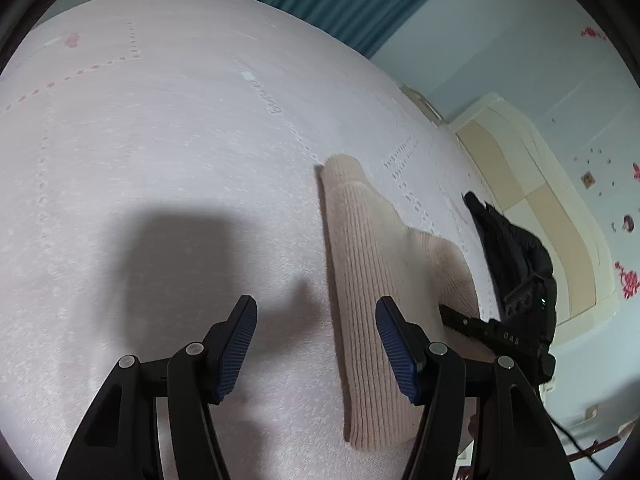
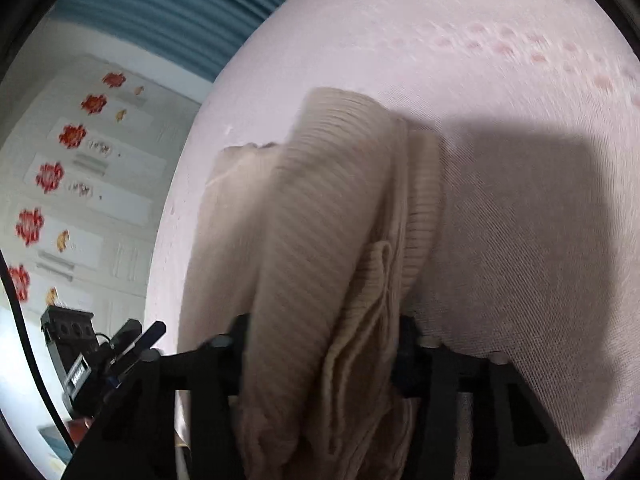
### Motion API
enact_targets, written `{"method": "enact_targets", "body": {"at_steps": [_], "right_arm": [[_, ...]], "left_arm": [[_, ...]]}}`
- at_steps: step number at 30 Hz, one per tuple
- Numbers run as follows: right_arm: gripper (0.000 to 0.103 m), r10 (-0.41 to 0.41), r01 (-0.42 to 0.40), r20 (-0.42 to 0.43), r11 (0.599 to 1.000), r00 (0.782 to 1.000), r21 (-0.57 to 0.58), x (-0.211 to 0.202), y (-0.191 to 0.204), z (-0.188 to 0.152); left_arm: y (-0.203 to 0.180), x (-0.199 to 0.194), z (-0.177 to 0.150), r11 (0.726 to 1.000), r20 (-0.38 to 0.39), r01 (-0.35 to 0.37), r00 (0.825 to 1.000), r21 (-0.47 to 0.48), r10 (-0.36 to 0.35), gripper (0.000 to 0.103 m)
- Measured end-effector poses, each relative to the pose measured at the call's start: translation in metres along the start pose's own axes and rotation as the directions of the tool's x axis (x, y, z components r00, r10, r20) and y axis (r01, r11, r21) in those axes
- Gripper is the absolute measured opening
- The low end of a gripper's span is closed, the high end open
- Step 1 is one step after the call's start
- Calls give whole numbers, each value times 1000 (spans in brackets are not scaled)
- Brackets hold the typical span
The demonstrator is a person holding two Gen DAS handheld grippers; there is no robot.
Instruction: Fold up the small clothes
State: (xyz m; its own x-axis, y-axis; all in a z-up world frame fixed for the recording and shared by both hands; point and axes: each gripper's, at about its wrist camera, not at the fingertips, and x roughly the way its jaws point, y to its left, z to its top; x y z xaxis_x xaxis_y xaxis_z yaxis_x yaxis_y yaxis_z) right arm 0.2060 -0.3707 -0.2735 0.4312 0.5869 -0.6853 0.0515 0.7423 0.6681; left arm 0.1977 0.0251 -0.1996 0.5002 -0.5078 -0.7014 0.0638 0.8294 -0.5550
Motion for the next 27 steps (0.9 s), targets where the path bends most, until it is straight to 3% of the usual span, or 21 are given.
{"method": "enact_targets", "body": {"at_steps": [4, 6, 8, 10, 12, 14, 15, 16, 18, 22, 25, 27], "right_arm": [[35, 5, -1, 99, 999, 995, -38, -45, 47, -2], [35, -82, 97, 182, 992, 980, -78, -70, 75, -2], [35, -209, 240, 233, 964, 950, -114, -88, 102, -2], [35, -341, 379, 262, 919, 903, -108, -100, 120, 2], [35, -463, 513, 292, 850, 837, -123, -102, 136, 3], [35, -522, 578, 299, 804, 799, -140, -95, 148, 4], [35, -530, 583, 290, 800, 797, -139, -91, 152, 7], [35, -532, 583, 281, 801, 799, -139, -84, 156, 8], [35, -502, 547, 256, 825, 826, -144, -72, 166, 8], [35, -340, 380, 222, 909, 914, -171, -45, 200, 20], [35, -69, 95, 171, 985, 983, -147, -23, 209, 36], [35, 92, -81, 138, 993, 986, -85, -7, 199, 46]], "left_arm": [[5, -14, -1, 1000, 29, 4, 1000, -27, -3, 60], [7, -22, -2, 999, 37, 1, 999, -32, 0, 60], [10, -31, -1, 999, 48, -14, 999, -29, 15, 60], [11, -40, 1, 999, 60, -36, 998, -15, 37, 60], [13, -47, 3, 999, 76, -54, 996, -5, 54, 60], [17, -55, 7, 999, 96, -51, 994, -4, 51, 60], [19, -59, 8, 999, 105, -49, 993, -9, 49, 60], [23, -63, 11, 999, 114, -41, 993, -18, 43, 60], [28, -67, 13, 999, 123, -36, 992, -29, 39, 60], [45, -70, 21, 998, 145, -37, 988, -41, 42, 60], [59, -67, 27, 998, 152, -33, 988, -60, 42, 60], [68, -66, 30, 997, 160, -37, 986, -63, 47, 60]]}}
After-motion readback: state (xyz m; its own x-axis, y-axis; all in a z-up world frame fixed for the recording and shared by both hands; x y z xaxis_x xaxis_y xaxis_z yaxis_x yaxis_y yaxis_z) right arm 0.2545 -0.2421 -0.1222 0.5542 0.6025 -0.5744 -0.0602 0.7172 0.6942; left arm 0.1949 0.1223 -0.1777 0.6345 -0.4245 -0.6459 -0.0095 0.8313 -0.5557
